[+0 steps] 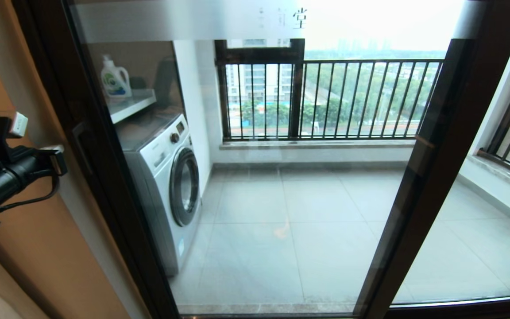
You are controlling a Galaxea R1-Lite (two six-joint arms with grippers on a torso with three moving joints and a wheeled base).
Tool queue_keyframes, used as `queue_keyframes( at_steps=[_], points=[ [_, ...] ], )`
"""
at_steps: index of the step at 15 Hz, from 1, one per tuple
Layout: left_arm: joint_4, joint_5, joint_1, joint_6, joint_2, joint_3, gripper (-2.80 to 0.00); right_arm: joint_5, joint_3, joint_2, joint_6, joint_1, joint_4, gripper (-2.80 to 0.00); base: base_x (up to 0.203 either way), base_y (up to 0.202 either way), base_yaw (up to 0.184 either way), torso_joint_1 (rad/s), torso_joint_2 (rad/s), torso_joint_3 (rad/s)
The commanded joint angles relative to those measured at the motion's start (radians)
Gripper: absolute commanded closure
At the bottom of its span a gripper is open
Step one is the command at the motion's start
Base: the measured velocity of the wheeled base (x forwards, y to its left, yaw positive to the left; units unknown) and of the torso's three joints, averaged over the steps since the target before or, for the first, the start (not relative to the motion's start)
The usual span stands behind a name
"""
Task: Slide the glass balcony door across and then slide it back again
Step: Open the slid door
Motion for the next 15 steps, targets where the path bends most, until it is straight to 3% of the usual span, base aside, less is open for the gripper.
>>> queue_keyframes(
  at_steps=[1, 6, 15],
  points=[
    [-0.005, -0.002, -0.004, 0.002, 0.048, -0.037, 0.00, 0.001, 0.000, 0.000, -0.001, 0.000, 0.000, 0.00, 0.000, 0.000, 0.000, 0.000, 0.00, 0.000],
    [-0.005, 0.003, -0.020, 0.004, 0.087, -0.126, 0.00, 0.001, 0.000, 0.000, -0.001, 0.000, 0.000, 0.00, 0.000, 0.000, 0.000, 0.000, 0.00, 0.000],
    [-0.005, 0.008, -0.101, 0.007, 0.041, -0.087, 0.00, 0.001, 0.000, 0.000, -0.001, 0.000, 0.000, 0.00, 0.000, 0.000, 0.000, 0.000, 0.00, 0.000]
  ],
)
